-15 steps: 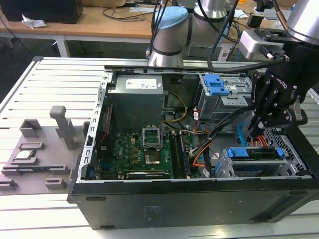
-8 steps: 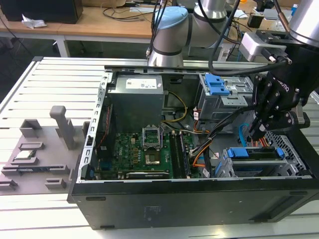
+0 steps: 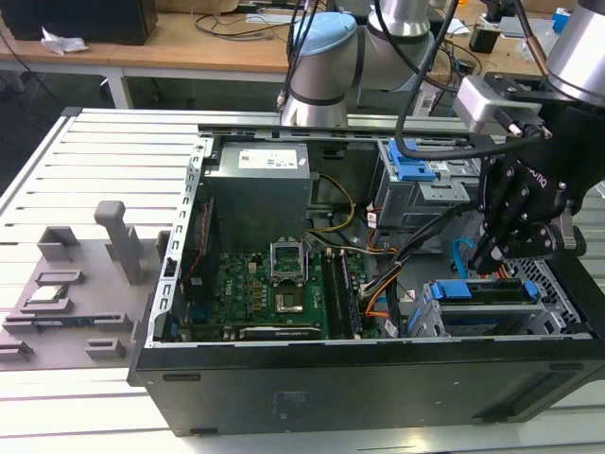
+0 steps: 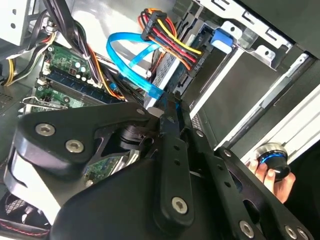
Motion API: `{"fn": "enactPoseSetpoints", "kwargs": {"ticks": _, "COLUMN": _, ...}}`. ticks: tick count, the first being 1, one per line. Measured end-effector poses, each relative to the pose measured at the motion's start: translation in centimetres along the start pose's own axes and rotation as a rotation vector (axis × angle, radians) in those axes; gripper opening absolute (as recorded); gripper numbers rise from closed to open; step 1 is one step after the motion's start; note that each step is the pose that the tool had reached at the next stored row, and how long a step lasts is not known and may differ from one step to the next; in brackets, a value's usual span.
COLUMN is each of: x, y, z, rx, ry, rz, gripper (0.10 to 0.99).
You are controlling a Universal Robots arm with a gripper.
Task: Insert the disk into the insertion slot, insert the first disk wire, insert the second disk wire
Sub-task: 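Insert the second disk wire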
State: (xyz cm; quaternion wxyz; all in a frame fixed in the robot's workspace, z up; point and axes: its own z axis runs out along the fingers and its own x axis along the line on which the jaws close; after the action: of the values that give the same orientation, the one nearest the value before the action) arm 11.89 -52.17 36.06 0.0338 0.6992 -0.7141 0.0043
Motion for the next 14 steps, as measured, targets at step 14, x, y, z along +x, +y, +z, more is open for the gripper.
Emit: {"fn": "enactPoseSetpoints", "kwargs": {"ticks": 14, "x": 0.45, "y": -1.27, "z": 2.17, "rx": -0.001, "ry": 0.0003, "rz": 0.000, "gripper": 0.161}}
